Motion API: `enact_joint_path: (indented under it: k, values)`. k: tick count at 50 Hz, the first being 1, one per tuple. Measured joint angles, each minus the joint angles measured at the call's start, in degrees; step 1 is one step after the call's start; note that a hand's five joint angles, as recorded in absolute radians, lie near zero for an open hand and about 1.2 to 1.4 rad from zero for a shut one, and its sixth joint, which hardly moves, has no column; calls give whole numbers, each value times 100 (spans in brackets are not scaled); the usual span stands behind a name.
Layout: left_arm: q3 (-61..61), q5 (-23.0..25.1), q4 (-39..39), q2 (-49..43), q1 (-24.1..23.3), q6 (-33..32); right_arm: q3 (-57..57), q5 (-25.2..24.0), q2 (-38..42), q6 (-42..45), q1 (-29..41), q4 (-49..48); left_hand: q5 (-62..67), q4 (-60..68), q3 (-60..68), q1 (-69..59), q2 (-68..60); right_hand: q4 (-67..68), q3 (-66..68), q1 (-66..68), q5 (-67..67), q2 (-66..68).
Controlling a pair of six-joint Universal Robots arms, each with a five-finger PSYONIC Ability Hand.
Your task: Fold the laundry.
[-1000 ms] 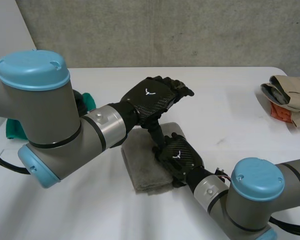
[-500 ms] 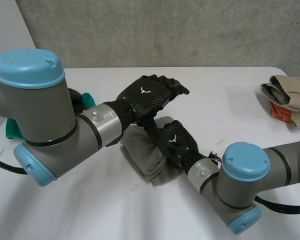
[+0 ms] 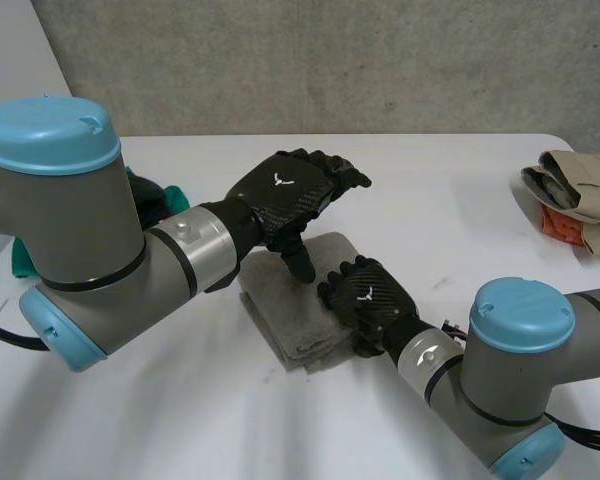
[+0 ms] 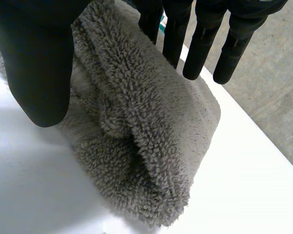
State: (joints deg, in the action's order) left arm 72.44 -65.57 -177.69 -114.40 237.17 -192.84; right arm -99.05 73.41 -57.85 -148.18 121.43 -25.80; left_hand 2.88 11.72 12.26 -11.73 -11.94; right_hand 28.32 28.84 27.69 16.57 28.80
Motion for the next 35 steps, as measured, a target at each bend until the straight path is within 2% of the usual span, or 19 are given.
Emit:
enact_joint_path:
  k: [18,35]
  values:
    - [-2,6,-3,-3,22,2,143,4,275,115,43,-380,0,0,0,0,0,0,-1,0,1,0]
    - [2,8,-3,-3,4,1,-99,48,51,116,-10,-265,0,0,0,0,0,-190,-149,-113,-198,-137]
